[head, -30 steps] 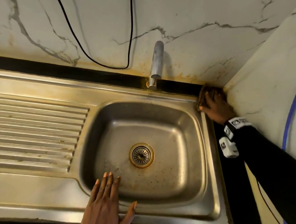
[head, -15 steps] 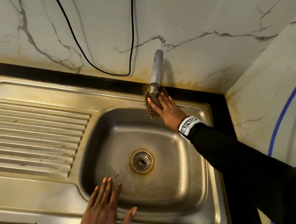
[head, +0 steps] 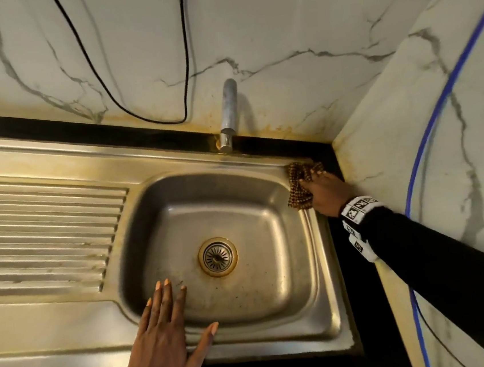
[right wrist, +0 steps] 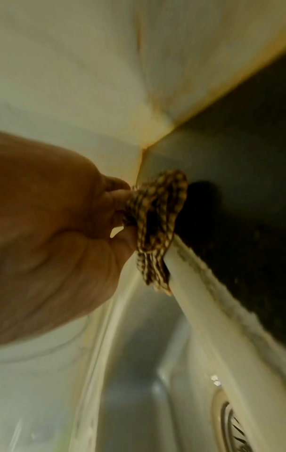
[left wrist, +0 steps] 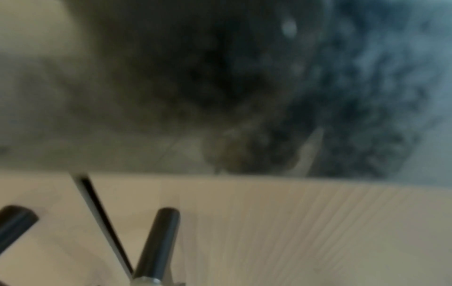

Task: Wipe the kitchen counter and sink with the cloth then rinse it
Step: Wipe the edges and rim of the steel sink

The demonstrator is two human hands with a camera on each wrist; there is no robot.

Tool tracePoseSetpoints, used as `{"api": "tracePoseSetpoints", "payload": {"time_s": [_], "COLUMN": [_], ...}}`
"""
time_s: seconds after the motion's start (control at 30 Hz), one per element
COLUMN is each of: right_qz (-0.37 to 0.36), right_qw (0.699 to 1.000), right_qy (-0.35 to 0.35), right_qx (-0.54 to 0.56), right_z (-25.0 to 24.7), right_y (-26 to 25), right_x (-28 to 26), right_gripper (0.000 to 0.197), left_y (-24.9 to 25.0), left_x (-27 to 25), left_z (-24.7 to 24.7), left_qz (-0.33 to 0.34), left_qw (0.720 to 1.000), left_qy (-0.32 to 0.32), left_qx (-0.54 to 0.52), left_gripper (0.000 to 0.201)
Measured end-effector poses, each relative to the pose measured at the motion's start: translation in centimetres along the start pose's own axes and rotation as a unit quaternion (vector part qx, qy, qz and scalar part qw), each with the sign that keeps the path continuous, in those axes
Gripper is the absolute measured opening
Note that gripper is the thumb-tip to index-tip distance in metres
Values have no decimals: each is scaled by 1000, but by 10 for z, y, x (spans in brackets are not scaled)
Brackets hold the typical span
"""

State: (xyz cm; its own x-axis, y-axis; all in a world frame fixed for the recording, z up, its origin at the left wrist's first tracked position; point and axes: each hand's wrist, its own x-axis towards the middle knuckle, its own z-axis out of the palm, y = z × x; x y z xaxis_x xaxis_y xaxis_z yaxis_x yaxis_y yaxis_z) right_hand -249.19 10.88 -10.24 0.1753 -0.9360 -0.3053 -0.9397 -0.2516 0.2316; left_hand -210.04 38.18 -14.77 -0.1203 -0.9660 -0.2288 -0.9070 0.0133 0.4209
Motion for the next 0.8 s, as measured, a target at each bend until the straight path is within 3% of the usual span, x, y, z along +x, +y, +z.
{"api": "tracePoseSetpoints", "payload": {"time_s": [0.1, 0.2, 0.37, 0.5, 0.8], "right_qz": [13, -22, -105, -231, -298], "right_qw": [999, 994, 982, 958, 942], "right_qy": [-4, 18, 67, 104, 145], "right_qx": [50, 105, 139, 131, 52], "right_z": [1, 9, 11, 0, -51], "right_y": [-18, -13, -27, -96, -202], "right_x": [13, 25, 31, 77, 123], "right_gripper": [73, 71, 66, 90, 92], "left_y": [-3, -27, -82, -92, -87], "left_x": [-1, -4, 4, 7, 6], "left_z": [-6, -11, -37, -40, -40], "left_qz": [23, 65, 34, 9, -10], "left_qw": [1000, 997, 993, 992, 995], "left_qy": [-12, -6, 57, 71, 63], "left_qx": [1, 43, 97, 103, 82], "left_gripper": [102, 90, 88, 91, 97]}}
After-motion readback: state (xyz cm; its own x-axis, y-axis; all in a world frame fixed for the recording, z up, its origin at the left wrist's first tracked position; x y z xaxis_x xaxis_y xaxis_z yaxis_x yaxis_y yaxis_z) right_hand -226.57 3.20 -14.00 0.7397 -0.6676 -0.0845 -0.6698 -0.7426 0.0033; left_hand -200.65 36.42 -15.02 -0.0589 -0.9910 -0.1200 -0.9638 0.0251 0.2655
